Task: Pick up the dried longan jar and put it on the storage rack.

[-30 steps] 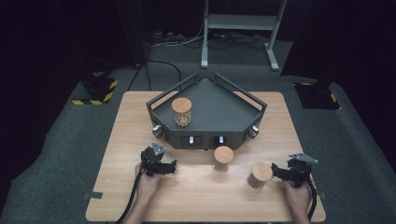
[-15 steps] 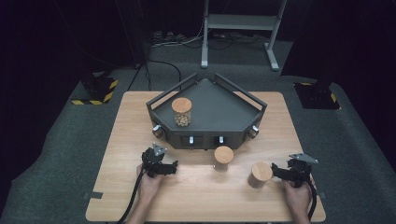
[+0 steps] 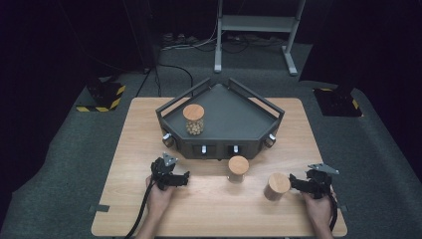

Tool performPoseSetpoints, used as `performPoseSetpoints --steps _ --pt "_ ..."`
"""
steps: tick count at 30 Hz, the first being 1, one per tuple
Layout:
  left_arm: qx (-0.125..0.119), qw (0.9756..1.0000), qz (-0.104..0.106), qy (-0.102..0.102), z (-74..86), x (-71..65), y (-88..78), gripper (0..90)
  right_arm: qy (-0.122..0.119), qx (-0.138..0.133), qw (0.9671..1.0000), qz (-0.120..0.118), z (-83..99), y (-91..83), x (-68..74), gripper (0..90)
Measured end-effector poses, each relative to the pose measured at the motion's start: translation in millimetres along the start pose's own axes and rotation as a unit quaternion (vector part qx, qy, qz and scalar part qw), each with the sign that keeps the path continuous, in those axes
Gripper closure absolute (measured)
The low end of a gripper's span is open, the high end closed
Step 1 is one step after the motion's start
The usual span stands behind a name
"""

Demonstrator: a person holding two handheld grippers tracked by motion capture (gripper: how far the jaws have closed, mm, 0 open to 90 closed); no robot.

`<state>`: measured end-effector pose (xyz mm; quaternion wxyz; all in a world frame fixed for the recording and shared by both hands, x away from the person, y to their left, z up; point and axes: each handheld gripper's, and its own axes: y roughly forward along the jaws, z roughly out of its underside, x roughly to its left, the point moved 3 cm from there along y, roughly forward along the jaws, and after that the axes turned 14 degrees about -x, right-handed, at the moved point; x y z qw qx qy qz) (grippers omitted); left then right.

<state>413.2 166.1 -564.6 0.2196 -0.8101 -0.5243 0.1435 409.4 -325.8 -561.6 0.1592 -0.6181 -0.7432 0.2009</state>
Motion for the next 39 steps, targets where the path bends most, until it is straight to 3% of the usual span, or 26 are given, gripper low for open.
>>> performPoseSetpoints --steps 8,14,19,25,31,39 --pt "0.000 1.0000 0.000 0.000 0.1 -0.1 -0.1 4.4 0.001 0.000 1.0000 -0.002 0.5 -0.9 0.2 5.9" --pt "0.000 1.0000 0.000 0.000 0.1 -0.1 -0.2 4.3 0.020 -0.011 0.9996 -0.019 -0.2 -7.5 1.1 6.7" --pt "0.000 1.0000 0.000 -0.001 0.1 -0.2 -0.1 4.3 0.039 -0.028 0.9975 -0.051 -8.5 -15.6 1.7 6.7" --pt "0.000 1.0000 0.000 -0.001 0.2 -0.2 -0.1 4.3 0.039 -0.048 0.9950 -0.079 -21.4 -23.0 10.0 6.9" --pt "-0.001 1.0000 0.000 -0.002 0.2 -0.3 0.0 4.3 0.034 -0.060 0.9927 -0.099 -31.9 -26.6 21.6 8.0" --pt "0.000 1.0000 0.000 -0.001 0.2 -0.1 -0.2 4.3 0.043 -0.079 0.9898 -0.111 -43.6 -32.9 24.4 7.9"
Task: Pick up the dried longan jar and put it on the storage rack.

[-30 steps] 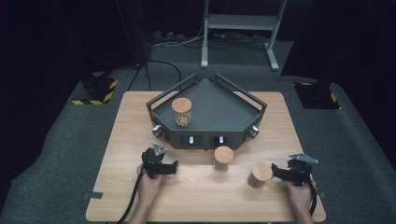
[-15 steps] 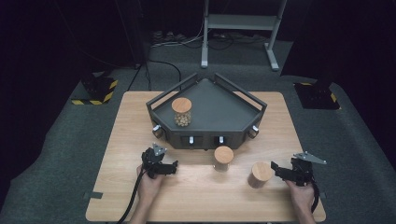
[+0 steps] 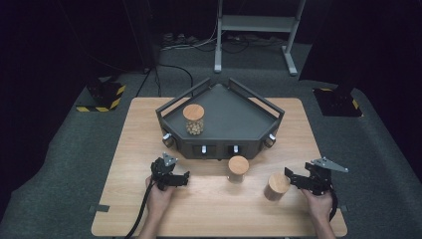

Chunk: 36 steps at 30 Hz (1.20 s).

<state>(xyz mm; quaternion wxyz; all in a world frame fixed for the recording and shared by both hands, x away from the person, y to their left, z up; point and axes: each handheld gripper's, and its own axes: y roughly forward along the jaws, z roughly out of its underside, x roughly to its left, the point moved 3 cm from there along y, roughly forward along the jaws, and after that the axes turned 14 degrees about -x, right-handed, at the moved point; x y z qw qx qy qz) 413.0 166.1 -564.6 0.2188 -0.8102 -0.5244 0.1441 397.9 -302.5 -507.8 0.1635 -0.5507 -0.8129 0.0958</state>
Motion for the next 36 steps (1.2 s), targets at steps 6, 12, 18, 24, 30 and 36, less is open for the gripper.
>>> performPoseSetpoints --steps 6,12,18,24,30,36 --pt "0.000 1.0000 0.000 0.000 0.0 0.0 0.0 4.3 0.011 -0.013 0.9997 -0.016 -8.0 -2.5 5.9 7.7" --pt "0.000 1.0000 0.000 0.000 0.0 0.0 0.0 4.3 0.007 -0.023 0.9993 -0.030 -13.7 -4.0 16.3 7.8" --pt "0.000 1.0000 0.000 0.000 0.1 -0.1 -0.2 4.3 -0.007 -0.030 0.9981 -0.053 -21.0 -2.3 33.9 8.0" --pt "0.000 1.0000 0.000 0.000 0.2 -0.1 -0.2 4.3 -0.017 -0.029 0.9973 -0.065 -23.5 0.4 44.5 8.0" --pt "0.000 1.0000 0.000 0.000 0.2 -0.1 -0.3 4.3 -0.024 -0.025 0.9965 -0.076 -25.2 1.5 55.1 8.2" --pt "0.000 1.0000 0.000 0.000 0.2 0.0 -0.3 4.3 -0.021 -0.023 0.9959 -0.084 -26.4 2.2 64.7 8.6"
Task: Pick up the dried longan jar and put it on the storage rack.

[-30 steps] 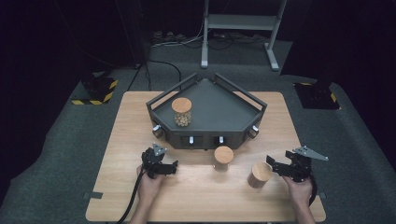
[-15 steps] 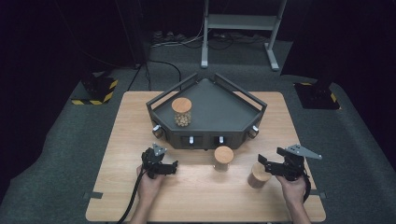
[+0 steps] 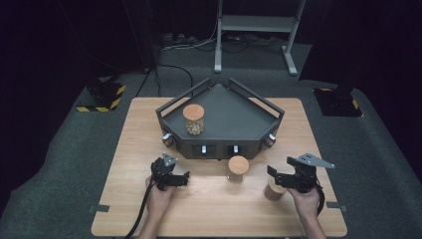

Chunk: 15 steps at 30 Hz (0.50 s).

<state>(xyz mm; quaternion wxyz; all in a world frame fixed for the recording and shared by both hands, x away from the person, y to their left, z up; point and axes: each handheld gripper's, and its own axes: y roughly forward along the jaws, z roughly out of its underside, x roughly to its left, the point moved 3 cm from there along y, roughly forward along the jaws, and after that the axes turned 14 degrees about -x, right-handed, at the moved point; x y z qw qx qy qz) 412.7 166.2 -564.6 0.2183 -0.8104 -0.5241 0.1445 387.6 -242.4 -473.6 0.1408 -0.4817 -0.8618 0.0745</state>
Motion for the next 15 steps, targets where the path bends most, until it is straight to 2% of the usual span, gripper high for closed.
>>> performPoseSetpoints --steps 15 --pt "0.000 1.0000 0.000 0.000 0.0 0.0 0.0 4.3 -0.023 0.006 0.9994 -0.025 -2.8 11.1 30.3 9.3"
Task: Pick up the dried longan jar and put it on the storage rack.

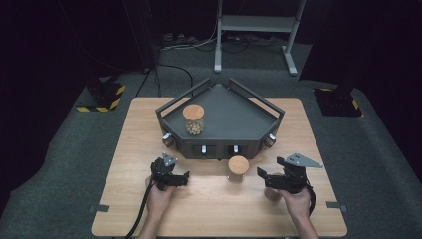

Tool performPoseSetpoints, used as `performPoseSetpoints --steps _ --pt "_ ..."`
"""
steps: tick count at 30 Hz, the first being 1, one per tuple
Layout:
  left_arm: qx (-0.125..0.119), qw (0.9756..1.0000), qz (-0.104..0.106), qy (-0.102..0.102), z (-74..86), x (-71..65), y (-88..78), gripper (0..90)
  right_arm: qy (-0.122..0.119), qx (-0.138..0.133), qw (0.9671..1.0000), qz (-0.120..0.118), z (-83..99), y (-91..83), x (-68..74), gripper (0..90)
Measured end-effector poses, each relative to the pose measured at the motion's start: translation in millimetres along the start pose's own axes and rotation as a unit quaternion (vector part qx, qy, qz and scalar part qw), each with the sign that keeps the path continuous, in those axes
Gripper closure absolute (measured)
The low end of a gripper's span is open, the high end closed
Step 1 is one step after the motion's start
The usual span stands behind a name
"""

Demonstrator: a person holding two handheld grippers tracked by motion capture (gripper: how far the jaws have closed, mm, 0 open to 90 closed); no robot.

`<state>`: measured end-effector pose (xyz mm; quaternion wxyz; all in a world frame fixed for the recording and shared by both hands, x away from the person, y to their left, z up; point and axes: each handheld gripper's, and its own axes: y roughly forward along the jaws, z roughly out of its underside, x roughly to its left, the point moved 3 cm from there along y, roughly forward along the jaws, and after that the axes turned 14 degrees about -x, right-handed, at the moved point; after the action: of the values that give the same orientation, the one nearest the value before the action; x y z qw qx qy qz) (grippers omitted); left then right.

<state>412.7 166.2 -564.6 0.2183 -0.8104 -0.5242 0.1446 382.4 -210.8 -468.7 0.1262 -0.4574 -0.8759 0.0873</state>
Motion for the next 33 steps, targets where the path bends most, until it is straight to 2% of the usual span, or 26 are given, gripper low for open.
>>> performPoseSetpoints --steps 14,33 --pt "0.000 1.0000 0.000 0.000 0.0 0.0 0.0 4.3 -0.009 0.006 0.9997 -0.019 -0.7 11.7 22.1 9.5" --pt "0.000 1.0000 0.000 0.000 0.0 0.0 0.0 4.3 -0.029 0.019 0.9992 -0.020 6.8 31.9 49.6 10.8"
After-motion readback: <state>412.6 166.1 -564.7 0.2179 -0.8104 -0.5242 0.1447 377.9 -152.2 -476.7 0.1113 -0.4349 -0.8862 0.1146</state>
